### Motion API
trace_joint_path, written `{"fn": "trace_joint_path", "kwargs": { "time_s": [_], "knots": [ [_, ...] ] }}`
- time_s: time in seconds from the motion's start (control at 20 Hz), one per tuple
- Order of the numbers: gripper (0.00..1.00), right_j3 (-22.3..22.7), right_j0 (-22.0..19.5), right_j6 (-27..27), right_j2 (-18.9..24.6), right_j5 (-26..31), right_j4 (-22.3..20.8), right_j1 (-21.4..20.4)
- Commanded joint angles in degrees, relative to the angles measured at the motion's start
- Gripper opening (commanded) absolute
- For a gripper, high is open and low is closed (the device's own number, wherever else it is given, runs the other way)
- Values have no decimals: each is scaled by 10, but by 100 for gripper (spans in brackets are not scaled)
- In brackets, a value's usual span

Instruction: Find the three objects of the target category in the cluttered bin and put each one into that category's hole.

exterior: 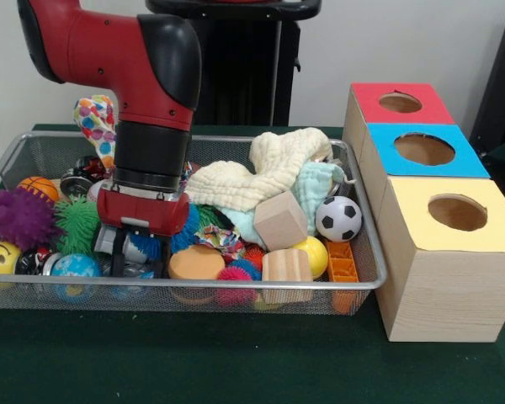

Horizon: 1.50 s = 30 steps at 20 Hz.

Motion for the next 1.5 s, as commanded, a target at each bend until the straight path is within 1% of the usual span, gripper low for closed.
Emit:
{"fn": "trace_joint_path", "kwargs": {
  "time_s": [0.05, 0.35, 0.6, 0.7, 0.8, 0.9, 1.05, 1.1, 1.25, 1.35, 1.45, 1.5],
  "knots": [
    [100, 6, 20, 106, -1, -19, 32, 42],
    [100, -10, 16, 94, 8, 9, 38, 48],
    [100, -19, 16, 86, 8, 15, 42, 53],
    [100, -24, 20, 83, 3, 15, 45, 56],
    [100, -31, 26, 75, -5, 27, 48, 60],
    [100, -40, 39, 58, -20, 41, 41, 60],
    [100, -54, 53, 23, -35, 85, 22, 57],
    [0, -57, 59, 16, -41, 103, 18, 55],
    [0, -67, 86, -3, -71, 183, 31, 55],
    [0, -71, 99, 1, -85, 233, 43, 55],
    [0, -80, 107, 10, -92, 272, 52, 55],
    [0, -83, 104, 16, -89, 271, 50, 56]
  ]
}}
